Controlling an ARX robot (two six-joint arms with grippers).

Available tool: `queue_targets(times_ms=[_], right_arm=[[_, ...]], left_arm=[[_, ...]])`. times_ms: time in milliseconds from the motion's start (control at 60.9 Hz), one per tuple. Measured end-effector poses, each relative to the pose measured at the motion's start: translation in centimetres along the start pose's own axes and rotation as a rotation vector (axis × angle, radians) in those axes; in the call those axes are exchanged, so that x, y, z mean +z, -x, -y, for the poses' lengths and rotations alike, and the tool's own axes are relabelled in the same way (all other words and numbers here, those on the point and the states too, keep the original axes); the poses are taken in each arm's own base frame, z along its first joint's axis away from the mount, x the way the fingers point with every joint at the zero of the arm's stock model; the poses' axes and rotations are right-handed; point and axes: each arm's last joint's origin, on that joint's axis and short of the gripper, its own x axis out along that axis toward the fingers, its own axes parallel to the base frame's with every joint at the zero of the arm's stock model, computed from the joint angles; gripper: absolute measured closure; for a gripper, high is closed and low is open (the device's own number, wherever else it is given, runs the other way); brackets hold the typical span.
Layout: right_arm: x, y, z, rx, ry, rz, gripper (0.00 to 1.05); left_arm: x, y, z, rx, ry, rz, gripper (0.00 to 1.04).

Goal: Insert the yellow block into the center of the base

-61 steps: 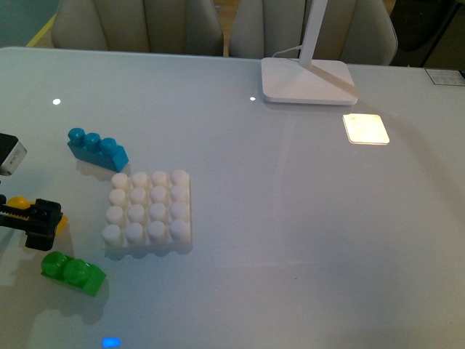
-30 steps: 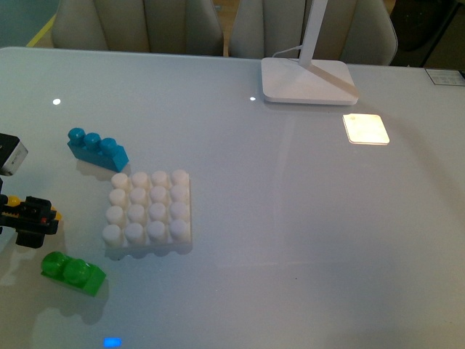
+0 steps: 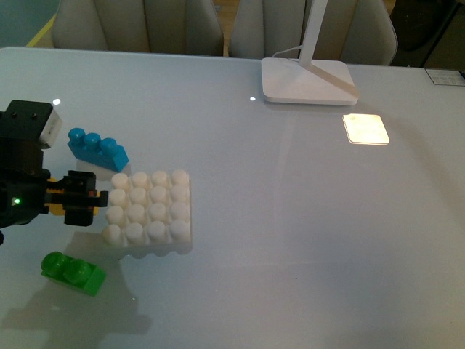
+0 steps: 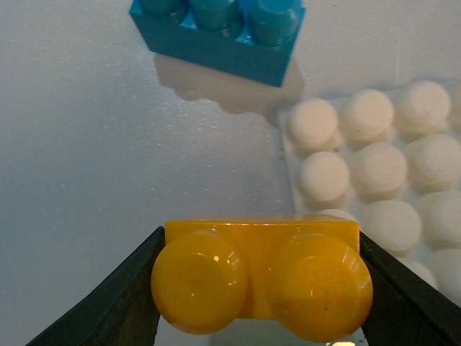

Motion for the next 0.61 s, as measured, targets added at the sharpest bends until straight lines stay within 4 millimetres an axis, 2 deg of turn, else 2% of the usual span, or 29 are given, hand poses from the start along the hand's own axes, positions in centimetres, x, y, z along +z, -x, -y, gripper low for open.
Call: queue_targets(times_ms=[148,328,607], right_arm=[[0.0,0.0,0.0,0.0,0.0,0.0,0.09],[0.0,0.0,0.0,0.0,0.0,0.0,0.09],[0.0,0.0,0.0,0.0,0.0,0.0,0.09]], left_arm=[[-0.4,0.3,2.1,0.02,0.026,-0.026,0.41],[-0.8,0.5,3.7,0.06,0.058,-0.057,0.41],[0.2,0.4,6.5,0.053,0.107,-0.047,0.41]])
